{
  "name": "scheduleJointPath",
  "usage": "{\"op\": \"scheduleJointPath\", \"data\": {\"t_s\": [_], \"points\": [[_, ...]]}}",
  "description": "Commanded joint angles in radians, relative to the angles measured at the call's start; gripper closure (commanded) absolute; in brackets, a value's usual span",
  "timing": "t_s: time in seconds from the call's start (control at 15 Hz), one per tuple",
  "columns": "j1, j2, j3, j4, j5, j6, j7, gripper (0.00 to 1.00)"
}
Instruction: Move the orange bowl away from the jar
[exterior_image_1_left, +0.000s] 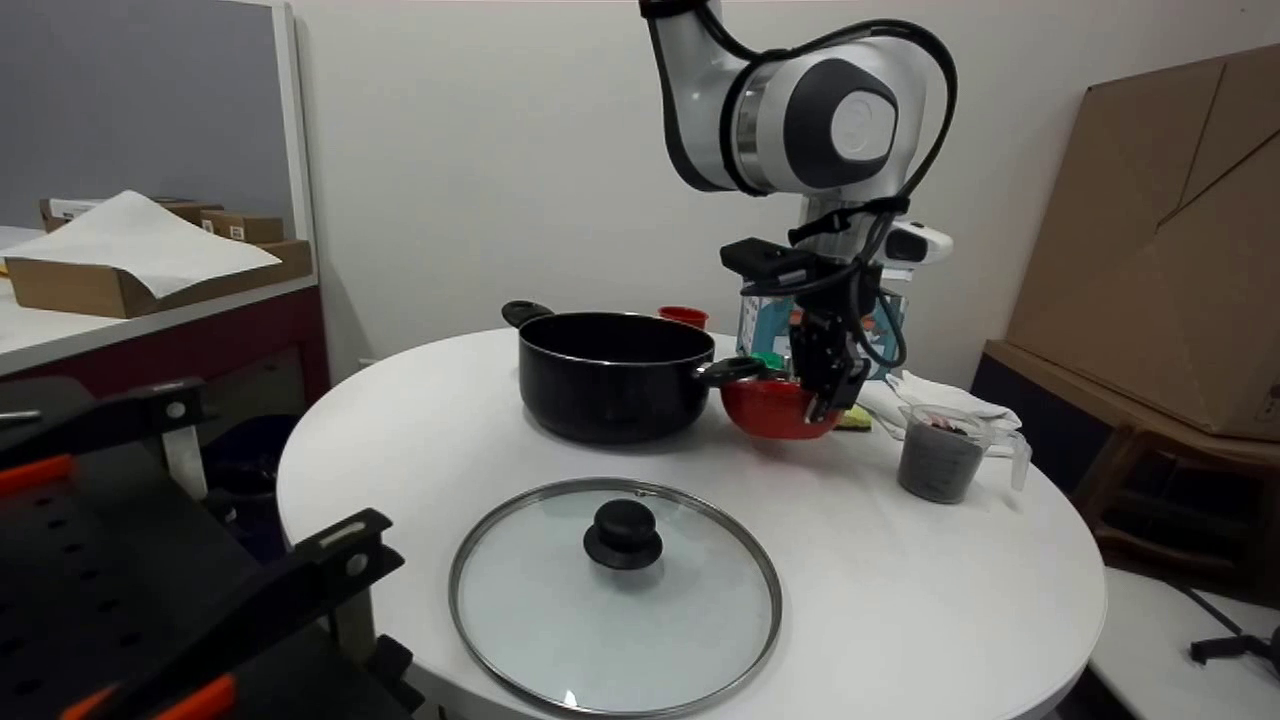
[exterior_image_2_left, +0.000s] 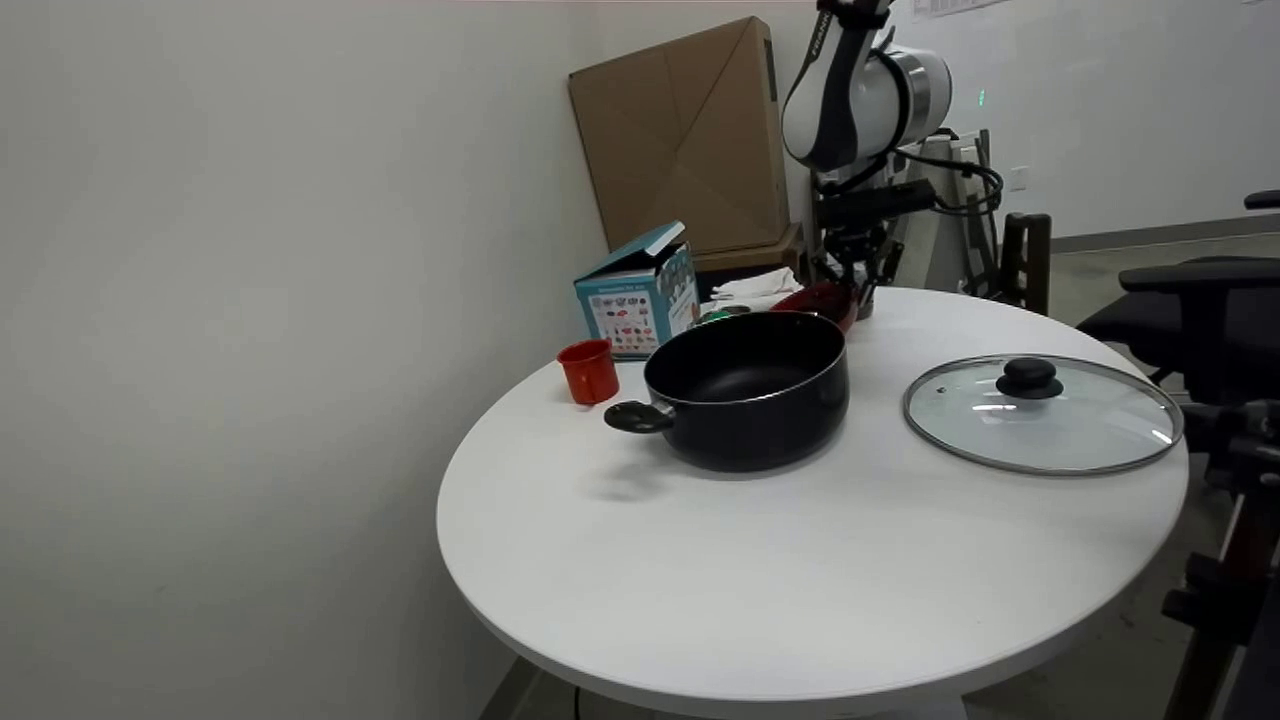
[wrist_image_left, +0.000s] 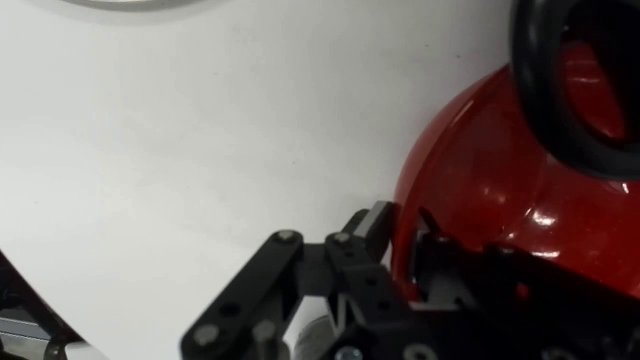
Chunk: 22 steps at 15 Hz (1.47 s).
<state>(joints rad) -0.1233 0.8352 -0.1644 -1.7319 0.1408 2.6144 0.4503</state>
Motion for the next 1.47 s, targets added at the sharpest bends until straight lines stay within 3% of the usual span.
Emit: {"op": "scheduleJointPath", "data": {"t_s": [0.0, 0.67, 1.4], "points": [[0.031, -0.059, -0.006, 0.014, 0.021, -0.026, -0.002, 0.92], [0.021, -0.212, -0.020, 0.048, 0.028, -0.041, 0.015, 0.93], [0.002, -0.238, -0.014, -0.028, 0.048, -0.065, 0.008, 0.93]]}}
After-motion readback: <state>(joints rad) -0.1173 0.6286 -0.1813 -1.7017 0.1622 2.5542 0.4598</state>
